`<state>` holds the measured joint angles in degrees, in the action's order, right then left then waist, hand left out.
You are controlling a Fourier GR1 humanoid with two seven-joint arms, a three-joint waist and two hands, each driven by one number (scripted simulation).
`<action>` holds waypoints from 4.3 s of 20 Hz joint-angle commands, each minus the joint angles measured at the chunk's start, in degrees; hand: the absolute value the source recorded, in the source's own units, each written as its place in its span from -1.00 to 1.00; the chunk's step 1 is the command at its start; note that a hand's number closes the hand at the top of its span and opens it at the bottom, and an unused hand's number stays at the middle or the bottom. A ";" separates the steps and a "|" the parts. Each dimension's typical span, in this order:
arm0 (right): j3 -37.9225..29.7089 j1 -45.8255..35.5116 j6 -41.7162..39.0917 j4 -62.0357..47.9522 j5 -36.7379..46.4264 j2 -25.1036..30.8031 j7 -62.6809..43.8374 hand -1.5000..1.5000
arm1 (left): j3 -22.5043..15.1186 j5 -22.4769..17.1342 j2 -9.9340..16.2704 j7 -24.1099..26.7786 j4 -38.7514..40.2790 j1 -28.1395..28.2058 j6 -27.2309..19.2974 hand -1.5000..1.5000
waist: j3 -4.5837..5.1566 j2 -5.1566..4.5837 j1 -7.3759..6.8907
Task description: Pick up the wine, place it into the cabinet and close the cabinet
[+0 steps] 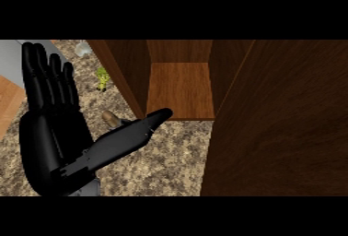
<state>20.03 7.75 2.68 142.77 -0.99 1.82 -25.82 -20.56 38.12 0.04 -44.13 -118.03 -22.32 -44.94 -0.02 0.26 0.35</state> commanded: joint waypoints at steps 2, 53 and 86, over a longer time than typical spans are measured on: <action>3.97 0.94 2.47 9.99 4.75 0.89 -6.70 -1.00 | 0.36 4.43 -0.04 -7.72 1.88 -5.80 -0.91 -1.00 | 0.01 0.01 0.27; 14.65 -8.96 20.19 11.72 12.43 12.38 -13.82 -1.00 | 6.29 -40.77 -0.03 51.52 24.08 26.65 -5.63 -1.00 | 0.19 0.03 0.87; 14.56 -11.71 25.74 12.71 11.53 18.77 -15.93 -1.00 | 11.99 -73.48 -0.04 86.59 61.96 17.77 16.73 -1.00 | 0.12 -0.09 0.53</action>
<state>35.96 -5.05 28.66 143.83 5.66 18.60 -35.30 -7.99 -33.66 0.00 40.40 -58.90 -2.73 -29.26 0.10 0.22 1.02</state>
